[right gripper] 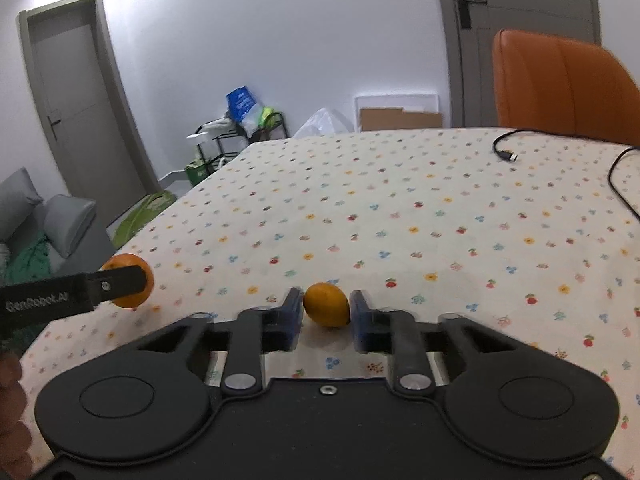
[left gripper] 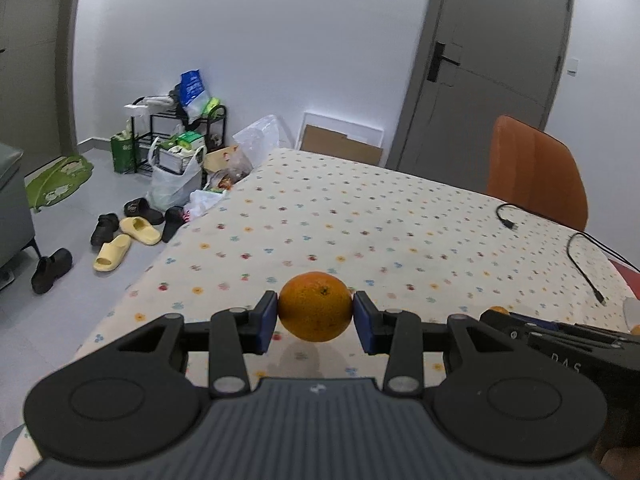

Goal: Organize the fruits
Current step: 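Close the right gripper on the last small mandarin while the left holds its mandarin, then carry both mandarins over the white bowl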

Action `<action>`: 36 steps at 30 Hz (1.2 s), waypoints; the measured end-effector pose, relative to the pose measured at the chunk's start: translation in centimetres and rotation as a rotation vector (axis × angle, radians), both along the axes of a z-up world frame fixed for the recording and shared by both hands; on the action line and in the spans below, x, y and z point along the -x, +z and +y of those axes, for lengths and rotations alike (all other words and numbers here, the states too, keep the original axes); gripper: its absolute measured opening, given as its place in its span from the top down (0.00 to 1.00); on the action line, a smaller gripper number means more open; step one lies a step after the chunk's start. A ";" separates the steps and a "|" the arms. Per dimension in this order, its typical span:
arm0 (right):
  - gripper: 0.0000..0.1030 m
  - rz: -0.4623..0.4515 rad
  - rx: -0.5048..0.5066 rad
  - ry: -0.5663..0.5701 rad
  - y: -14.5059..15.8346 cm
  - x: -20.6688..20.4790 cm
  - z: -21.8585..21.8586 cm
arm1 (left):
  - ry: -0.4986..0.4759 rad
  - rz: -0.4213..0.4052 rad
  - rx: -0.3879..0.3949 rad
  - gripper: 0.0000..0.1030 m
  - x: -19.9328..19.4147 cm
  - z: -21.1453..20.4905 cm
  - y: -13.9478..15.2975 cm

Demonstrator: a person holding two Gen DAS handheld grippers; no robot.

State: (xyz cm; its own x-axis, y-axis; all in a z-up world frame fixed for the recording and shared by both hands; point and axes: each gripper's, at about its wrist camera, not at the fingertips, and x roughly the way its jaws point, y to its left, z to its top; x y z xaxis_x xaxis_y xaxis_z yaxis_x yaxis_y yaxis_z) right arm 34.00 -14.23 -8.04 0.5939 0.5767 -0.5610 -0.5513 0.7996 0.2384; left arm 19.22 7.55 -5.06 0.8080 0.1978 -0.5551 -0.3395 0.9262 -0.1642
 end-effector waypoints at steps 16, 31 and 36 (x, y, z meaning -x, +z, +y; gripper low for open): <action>0.78 -0.066 -0.045 -0.108 2.8 1.9 -7.4 | -0.151 -0.044 -0.023 0.62 -1.6 -7.5 1.6; 0.78 -0.122 -0.073 -0.278 3.8 3.4 -16.3 | -0.289 -0.063 -0.039 0.62 -2.4 -15.2 2.3; 0.78 -0.123 -0.081 -0.323 3.5 3.7 -18.7 | -0.321 -0.064 -0.048 0.62 -2.7 -17.3 2.5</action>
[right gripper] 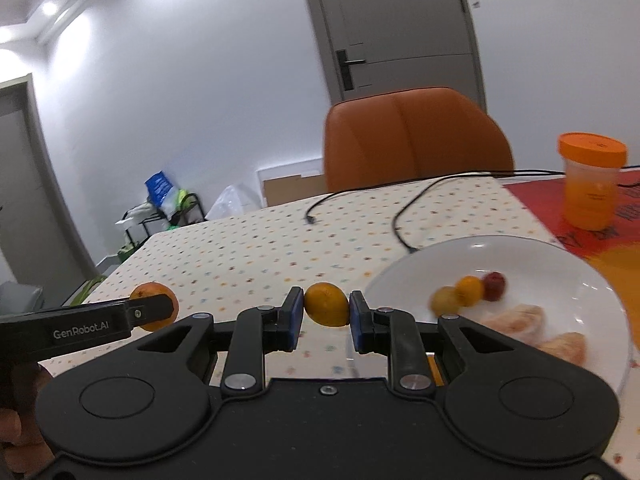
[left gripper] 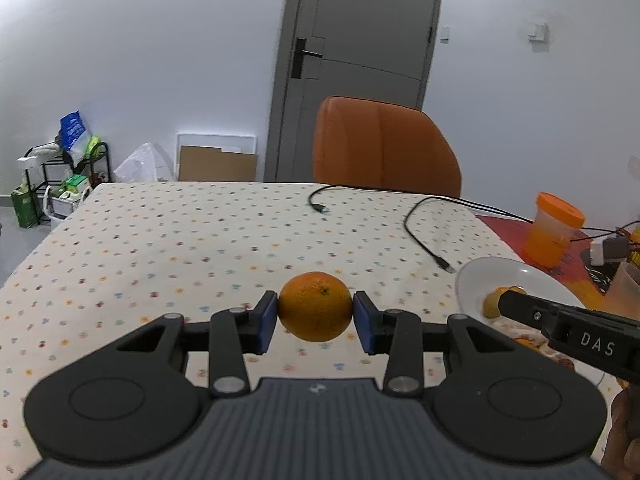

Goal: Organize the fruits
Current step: 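Carry both mandarins over the white bowl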

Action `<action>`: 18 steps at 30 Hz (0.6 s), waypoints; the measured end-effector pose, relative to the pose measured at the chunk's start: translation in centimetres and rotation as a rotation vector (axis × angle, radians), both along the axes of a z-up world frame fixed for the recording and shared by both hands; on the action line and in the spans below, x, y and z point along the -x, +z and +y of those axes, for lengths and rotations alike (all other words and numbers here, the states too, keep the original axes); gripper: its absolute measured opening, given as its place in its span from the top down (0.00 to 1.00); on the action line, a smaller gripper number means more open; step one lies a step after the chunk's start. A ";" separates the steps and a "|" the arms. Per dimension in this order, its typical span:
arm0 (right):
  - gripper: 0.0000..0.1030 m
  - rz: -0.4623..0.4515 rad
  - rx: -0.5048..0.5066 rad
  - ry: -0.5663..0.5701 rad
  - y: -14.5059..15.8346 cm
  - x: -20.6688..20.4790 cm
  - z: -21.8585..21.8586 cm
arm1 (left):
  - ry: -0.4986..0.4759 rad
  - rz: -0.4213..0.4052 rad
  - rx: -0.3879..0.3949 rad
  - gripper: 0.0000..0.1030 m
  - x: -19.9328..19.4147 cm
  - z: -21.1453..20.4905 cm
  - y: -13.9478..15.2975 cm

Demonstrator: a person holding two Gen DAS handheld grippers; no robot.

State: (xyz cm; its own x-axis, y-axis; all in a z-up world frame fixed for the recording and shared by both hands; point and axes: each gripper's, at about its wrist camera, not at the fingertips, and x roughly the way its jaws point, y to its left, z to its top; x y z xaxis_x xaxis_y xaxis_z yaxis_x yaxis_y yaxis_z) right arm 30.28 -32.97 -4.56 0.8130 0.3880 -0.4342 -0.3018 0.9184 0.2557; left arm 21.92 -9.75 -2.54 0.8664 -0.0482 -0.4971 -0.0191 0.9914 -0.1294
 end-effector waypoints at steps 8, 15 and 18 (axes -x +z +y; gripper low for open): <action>0.78 -0.003 -0.021 -0.060 -0.5 0.4 -3.5 | -0.055 -0.003 -0.021 0.62 -0.7 -3.4 0.0; 0.78 -0.003 -0.042 -0.121 -1.1 0.3 -6.8 | -0.101 -0.009 -0.039 0.62 -1.5 -6.1 0.2; 0.78 -0.001 -0.051 -0.150 -1.3 0.1 -8.1 | -0.117 -0.011 -0.046 0.62 -1.9 -7.1 0.2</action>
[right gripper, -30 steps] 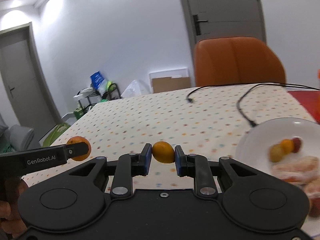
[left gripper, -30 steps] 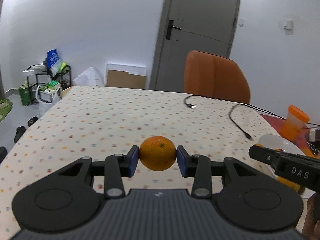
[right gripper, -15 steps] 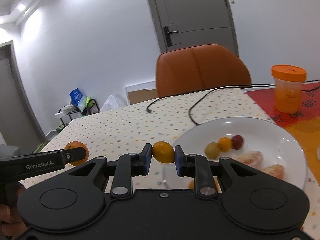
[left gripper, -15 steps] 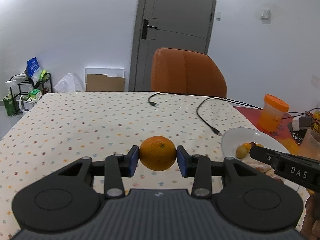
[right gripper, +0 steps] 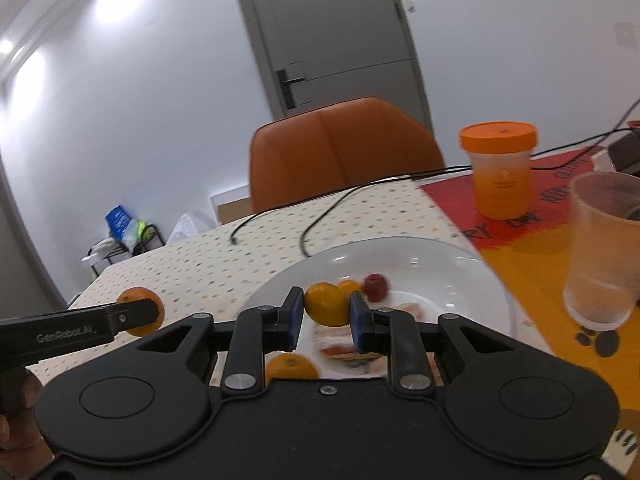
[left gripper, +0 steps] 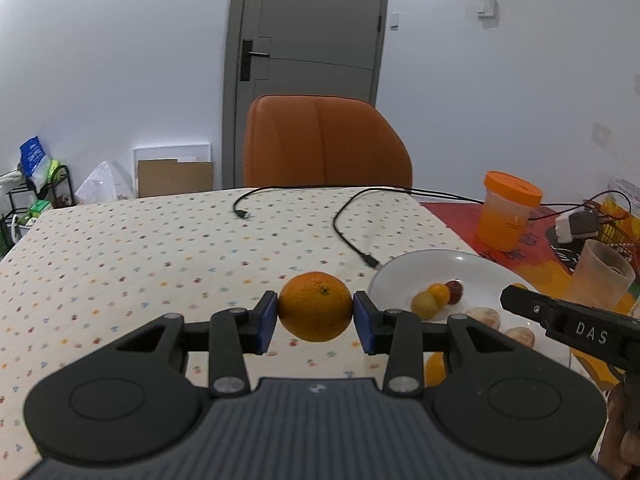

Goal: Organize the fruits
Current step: 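Carry both mandarins over the white bowl, then open the left gripper over the bowl while the right releases its mandarin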

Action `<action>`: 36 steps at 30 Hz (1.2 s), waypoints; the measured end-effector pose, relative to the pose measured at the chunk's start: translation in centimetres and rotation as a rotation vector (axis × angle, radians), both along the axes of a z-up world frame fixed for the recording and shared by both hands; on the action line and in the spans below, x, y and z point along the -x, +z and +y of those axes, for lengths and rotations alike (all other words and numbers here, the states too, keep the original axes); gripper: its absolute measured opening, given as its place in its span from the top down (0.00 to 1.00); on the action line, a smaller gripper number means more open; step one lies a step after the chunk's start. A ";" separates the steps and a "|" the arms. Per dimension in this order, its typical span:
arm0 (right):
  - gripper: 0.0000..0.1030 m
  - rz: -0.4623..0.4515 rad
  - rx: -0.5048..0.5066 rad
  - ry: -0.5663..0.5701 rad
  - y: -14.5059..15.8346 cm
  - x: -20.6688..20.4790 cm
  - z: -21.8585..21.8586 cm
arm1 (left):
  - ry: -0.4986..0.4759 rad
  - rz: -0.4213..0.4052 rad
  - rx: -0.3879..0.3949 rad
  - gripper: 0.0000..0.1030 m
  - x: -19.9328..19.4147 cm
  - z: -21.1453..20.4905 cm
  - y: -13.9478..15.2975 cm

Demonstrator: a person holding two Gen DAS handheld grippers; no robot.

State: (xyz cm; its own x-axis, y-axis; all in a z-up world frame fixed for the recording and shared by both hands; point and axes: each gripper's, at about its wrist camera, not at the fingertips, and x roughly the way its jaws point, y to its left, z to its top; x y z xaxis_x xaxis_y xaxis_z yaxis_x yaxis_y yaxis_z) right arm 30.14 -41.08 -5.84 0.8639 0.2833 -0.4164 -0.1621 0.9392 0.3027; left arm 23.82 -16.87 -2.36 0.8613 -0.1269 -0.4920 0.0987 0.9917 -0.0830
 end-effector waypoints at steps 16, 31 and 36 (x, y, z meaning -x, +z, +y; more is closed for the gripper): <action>0.69 -0.023 -0.005 -0.068 -0.3 -0.1 -3.7 | -0.082 -0.009 -0.019 0.61 -1.6 -4.3 0.1; 0.66 0.016 -0.022 -0.064 -1.5 1.9 -4.3 | -0.074 -0.022 -0.024 0.50 -0.6 -4.2 1.0; 0.61 0.010 -0.023 -0.056 -1.3 2.3 -3.8 | -0.028 -0.015 -0.055 0.28 0.0 -3.3 1.1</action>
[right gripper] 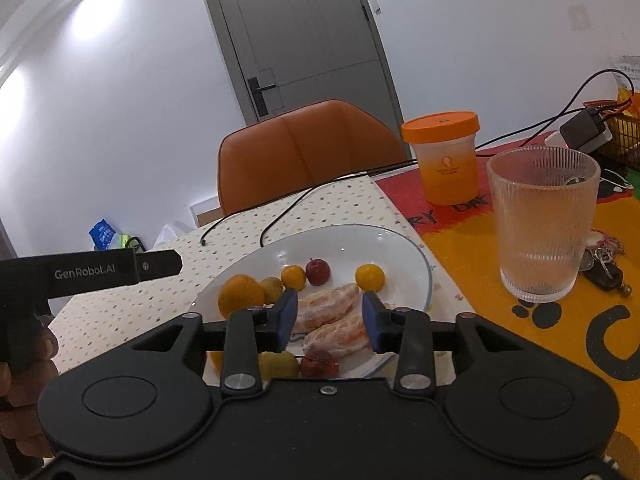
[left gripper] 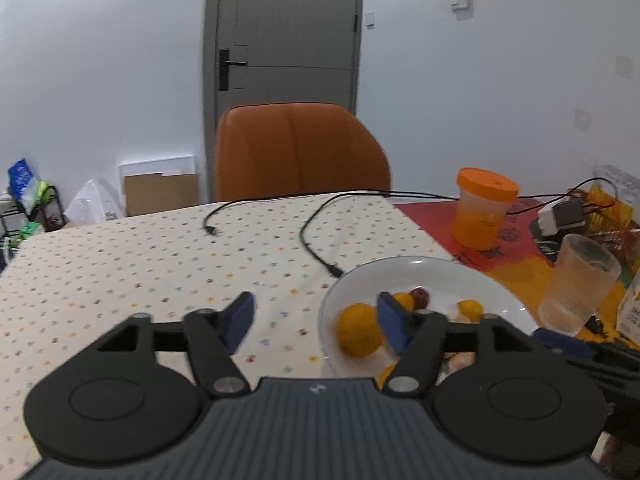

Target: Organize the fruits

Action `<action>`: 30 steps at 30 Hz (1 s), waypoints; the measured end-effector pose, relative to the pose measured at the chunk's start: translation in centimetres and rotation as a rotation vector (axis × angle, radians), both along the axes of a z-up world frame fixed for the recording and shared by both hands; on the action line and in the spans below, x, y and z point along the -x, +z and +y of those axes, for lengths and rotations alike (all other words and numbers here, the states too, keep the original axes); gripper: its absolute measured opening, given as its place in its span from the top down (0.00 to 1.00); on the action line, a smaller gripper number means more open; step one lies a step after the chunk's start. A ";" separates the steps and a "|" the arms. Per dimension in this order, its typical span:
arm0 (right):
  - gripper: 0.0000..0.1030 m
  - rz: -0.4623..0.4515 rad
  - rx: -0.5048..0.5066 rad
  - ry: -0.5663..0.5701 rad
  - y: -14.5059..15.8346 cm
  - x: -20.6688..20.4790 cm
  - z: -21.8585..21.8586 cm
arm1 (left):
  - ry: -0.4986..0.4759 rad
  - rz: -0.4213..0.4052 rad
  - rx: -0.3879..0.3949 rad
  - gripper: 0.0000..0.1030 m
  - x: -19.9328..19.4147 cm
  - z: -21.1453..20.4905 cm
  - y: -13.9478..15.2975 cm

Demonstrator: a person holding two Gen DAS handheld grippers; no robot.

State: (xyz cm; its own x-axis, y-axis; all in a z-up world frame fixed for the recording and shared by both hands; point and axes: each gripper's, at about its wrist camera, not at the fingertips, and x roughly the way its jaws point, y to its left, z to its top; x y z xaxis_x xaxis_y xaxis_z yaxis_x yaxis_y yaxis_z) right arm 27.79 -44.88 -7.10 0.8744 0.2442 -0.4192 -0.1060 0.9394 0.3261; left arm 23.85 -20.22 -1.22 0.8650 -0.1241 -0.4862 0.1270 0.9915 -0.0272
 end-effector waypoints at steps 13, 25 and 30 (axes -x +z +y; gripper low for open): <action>0.23 -0.009 -0.003 0.012 1.5 2.0 1.0 | 0.076 -0.025 -0.057 0.06 3.2 1.9 1.2; 0.00 -0.020 -0.019 0.029 3.1 4.7 1.8 | 0.157 -0.027 -0.093 0.00 7.5 4.4 2.8; 0.00 -0.025 0.002 0.058 3.8 6.0 2.6 | 0.169 -0.034 -0.099 0.00 9.4 5.1 3.5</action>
State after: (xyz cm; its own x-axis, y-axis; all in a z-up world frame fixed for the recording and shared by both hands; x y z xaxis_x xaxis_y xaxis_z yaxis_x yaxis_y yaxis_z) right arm 21.83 -42.29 -3.28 0.8691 0.2936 -0.3980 -0.1683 0.9322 0.3203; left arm 14.47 -15.09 2.25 0.8856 0.0708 -0.4590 -0.0420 0.9965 0.0727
